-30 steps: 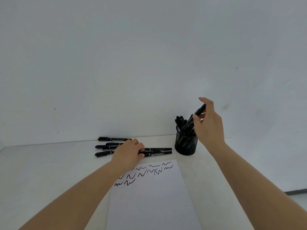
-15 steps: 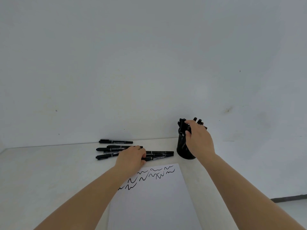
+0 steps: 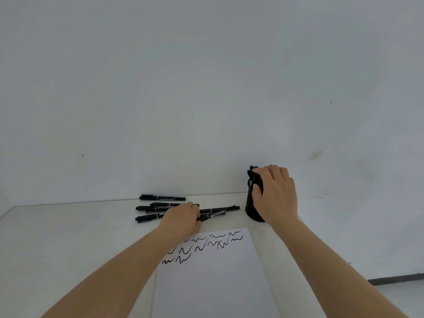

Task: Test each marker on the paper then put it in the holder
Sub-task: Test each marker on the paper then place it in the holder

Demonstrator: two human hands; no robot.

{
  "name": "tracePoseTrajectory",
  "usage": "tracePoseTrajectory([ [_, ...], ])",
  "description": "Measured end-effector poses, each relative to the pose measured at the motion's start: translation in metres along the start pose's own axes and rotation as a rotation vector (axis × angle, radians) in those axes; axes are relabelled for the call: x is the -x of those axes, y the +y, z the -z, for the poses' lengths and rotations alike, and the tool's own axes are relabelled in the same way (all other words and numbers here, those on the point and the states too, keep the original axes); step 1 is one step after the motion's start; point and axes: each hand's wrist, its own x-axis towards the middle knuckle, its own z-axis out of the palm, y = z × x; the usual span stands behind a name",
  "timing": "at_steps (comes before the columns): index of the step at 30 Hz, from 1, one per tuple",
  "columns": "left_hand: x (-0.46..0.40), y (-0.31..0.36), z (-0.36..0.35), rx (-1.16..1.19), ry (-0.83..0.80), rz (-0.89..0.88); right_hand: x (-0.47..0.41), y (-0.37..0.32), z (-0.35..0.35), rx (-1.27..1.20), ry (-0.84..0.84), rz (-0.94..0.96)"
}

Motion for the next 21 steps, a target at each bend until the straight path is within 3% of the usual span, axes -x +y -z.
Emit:
tracePoseTrajectory([
  [3, 0.013, -0.010, 0.009, 0.192, 0.054, 0.066, 0.014, -0.015, 0.005, -0.231, 0.088, 0.013],
  [8, 0.044, -0.015, 0.034, 0.616, 0.118, 0.081, 0.038, -0.052, 0.000, -0.792, -0.464, -0.411],
  [10, 0.058, -0.010, 0.042, 0.670, 0.113, 0.033, 0.047, -0.068, -0.004, -0.940, -0.581, -0.477],
  [17, 0.097, 0.002, 0.051, 0.720, 0.190, -0.037, 0.073, -0.106, -0.006, -1.142, -0.441, -0.665],
  [21, 0.118, 0.001, 0.041, 0.490, 0.247, -0.034, 0.085, -0.114, -0.005, -1.109, -0.462, -0.605],
])
